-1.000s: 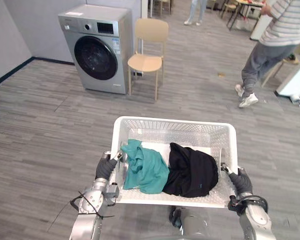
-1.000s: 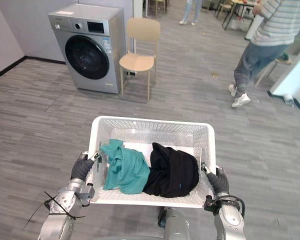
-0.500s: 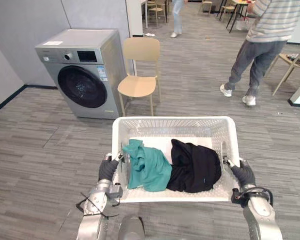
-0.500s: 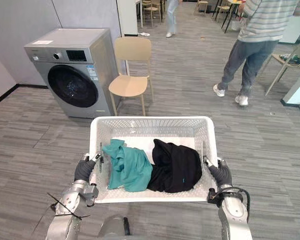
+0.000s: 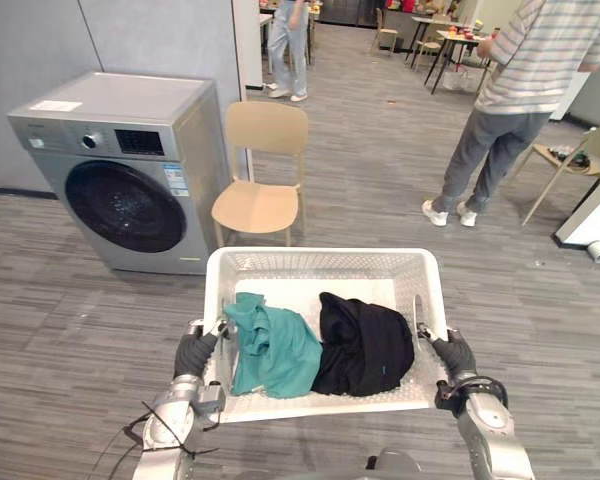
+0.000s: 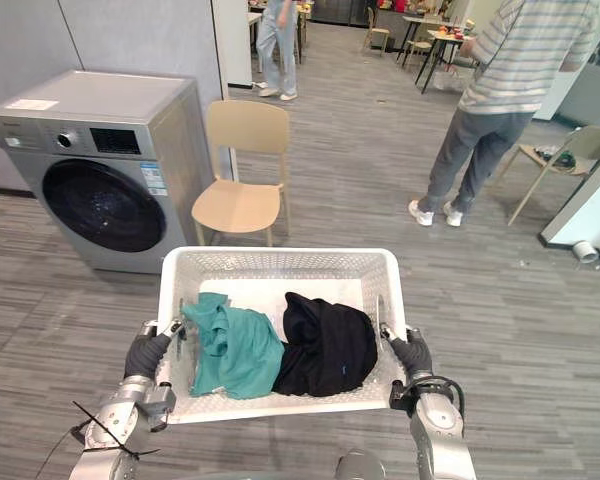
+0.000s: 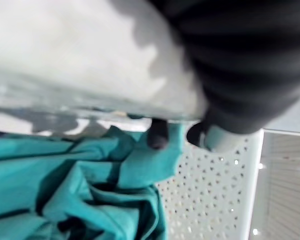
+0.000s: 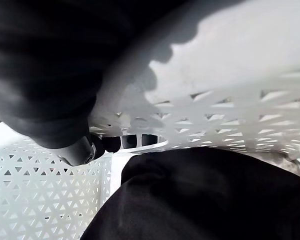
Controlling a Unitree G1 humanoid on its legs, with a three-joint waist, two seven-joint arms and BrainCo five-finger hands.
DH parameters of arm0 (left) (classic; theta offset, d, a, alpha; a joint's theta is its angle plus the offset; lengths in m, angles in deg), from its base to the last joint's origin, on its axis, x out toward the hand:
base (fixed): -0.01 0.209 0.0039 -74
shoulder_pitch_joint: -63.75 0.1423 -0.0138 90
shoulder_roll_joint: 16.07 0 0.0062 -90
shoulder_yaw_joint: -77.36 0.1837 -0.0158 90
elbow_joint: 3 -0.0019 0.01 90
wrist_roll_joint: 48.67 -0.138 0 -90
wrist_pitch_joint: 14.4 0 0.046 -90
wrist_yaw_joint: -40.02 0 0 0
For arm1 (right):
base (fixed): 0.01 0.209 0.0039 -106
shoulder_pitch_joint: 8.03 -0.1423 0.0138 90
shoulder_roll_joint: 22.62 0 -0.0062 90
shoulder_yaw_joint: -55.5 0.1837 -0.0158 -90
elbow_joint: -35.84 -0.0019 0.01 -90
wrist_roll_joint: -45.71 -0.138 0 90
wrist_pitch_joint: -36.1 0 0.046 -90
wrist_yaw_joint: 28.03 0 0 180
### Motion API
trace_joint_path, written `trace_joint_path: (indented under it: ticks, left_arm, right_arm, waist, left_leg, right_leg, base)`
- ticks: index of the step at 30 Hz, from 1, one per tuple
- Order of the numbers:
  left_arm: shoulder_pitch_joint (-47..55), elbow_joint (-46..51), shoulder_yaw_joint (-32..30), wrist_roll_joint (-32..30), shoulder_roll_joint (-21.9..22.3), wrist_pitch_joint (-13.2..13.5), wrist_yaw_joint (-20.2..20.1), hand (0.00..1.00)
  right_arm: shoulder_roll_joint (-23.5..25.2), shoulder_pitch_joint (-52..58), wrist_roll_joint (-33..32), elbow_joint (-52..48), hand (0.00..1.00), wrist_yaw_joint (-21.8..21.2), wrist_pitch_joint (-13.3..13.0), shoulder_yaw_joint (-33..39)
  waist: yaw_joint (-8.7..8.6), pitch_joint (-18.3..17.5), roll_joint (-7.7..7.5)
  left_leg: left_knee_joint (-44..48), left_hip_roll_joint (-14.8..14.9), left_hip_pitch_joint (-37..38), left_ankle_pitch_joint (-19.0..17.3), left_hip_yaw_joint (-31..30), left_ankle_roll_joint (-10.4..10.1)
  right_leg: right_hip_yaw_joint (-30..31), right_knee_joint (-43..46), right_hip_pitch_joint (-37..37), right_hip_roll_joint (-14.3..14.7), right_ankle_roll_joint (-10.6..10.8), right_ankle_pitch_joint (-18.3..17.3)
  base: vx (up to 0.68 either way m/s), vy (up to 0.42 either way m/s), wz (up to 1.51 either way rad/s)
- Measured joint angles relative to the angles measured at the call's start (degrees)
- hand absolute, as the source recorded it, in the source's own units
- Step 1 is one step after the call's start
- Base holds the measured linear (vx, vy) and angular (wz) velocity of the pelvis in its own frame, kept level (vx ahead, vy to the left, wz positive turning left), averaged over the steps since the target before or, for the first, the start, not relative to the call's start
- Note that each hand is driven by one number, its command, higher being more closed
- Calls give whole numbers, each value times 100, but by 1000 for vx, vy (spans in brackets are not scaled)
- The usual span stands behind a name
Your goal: Pick up the laundry basket with both hands and put the clothes into the washing machine.
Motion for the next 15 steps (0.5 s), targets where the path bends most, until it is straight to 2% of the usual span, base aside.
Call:
trace_joint_path:
  ticks: [1, 2, 5, 7, 12, 13, 15]
  left_arm:
    - [8, -75, 9, -4, 83, -14, -13, 100]
    - [14, -101, 34, -8, 168, -25, -33, 100]
    - [2, -103, 74, -10, 327, -26, -53, 100]
    - [-52, -164, 85, -11, 350, -25, -102, 100]
    - [-161, -417, 93, -10, 349, -3, -156, 100]
    - [-212, -668, 84, -12, 331, 57, -270, 100]
    - [-212, -668, 85, -12, 331, 57, -270, 100]
  right_arm:
    - [0, 75, 8, -6, 100, 1, 8, 27]
    - [-87, 96, 10, -21, 100, 1, 15, 45]
    - [-208, 113, 8, -100, 100, 3, 14, 105]
    - [-207, 137, 8, -113, 100, 4, 14, 151]
    - [-172, 363, 6, -292, 100, 16, 12, 190]
    - [-23, 380, 8, -60, 100, 11, -4, 285]
    - [-23, 380, 8, -60, 100, 12, -4, 286]
  waist:
    - [106, -51, 26]
    - [135, -108, 96]
    - [111, -195, 464]
    - [102, -226, 544]
    - [122, -253, 526]
    - [129, 21, 570]
    - [129, 7, 575]
  left_leg:
    - [2, 67, 35, -89, -20, -52]
    - [12, 268, 88, -155, -4, -133]
    - [-59, 595, -42, -192, -40, -166]
    - [-113, 653, -83, -168, -78, -179]
    - [-233, 550, -33, -107, -316, -181]
    - [-364, 223, -171, -28, -309, -67]
    - [-352, 222, -183, -28, -311, -67]
  right_leg:
    - [13, -257, 237, 85, 164, -290]
    - [-88, -747, 524, 276, 155, -372]
    - [-162, -1604, 729, 719, 22, -28]
    - [-173, -1914, 813, 831, -11, 113]
    - [-264, -2489, 1140, 849, 75, 359]
    - [-84, -3408, 1303, 666, 116, 1103]
    - [-84, -3408, 1299, 664, 116, 1107]
  base:
    - [251, -232, -31]
    - [181, -175, -29]
    - [169, -133, -19]
    - [94, -40, -9]
    - [38, 18, 11]
    - [0, 0, 0]
    - [0, 0, 0]
